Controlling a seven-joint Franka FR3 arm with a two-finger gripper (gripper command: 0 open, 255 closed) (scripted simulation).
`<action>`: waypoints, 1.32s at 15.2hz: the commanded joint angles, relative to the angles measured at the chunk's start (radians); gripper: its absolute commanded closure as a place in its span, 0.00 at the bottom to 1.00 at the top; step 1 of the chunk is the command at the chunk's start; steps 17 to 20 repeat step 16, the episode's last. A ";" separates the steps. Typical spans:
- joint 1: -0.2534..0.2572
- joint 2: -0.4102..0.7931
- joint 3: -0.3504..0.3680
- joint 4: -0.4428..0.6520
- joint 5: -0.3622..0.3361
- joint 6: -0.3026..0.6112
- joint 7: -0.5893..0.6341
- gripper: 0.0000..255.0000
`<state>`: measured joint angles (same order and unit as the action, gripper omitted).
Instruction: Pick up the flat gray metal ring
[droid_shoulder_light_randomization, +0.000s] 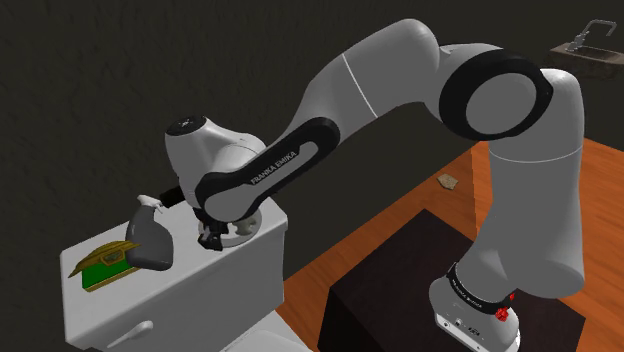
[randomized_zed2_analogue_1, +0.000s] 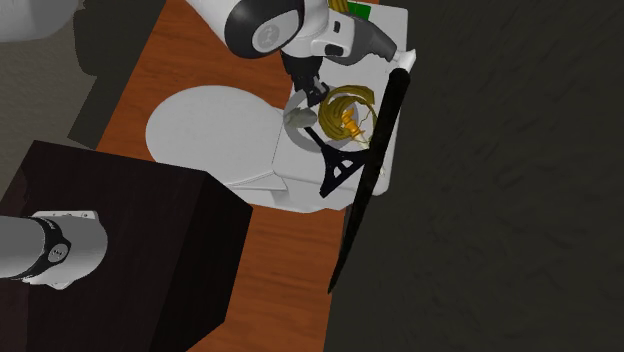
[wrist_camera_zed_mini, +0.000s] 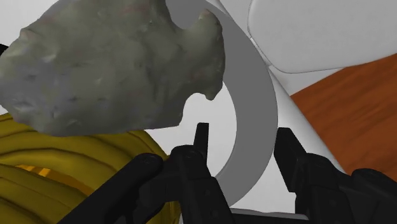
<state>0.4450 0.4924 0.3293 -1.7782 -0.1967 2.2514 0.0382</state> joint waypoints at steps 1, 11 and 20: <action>-0.003 -0.008 0.001 0.001 0.004 -0.014 -0.003 1.00; -0.013 -0.076 0.017 0.043 0.035 -0.119 -0.022 1.00; -0.015 -0.094 0.021 0.061 0.043 -0.154 -0.027 1.00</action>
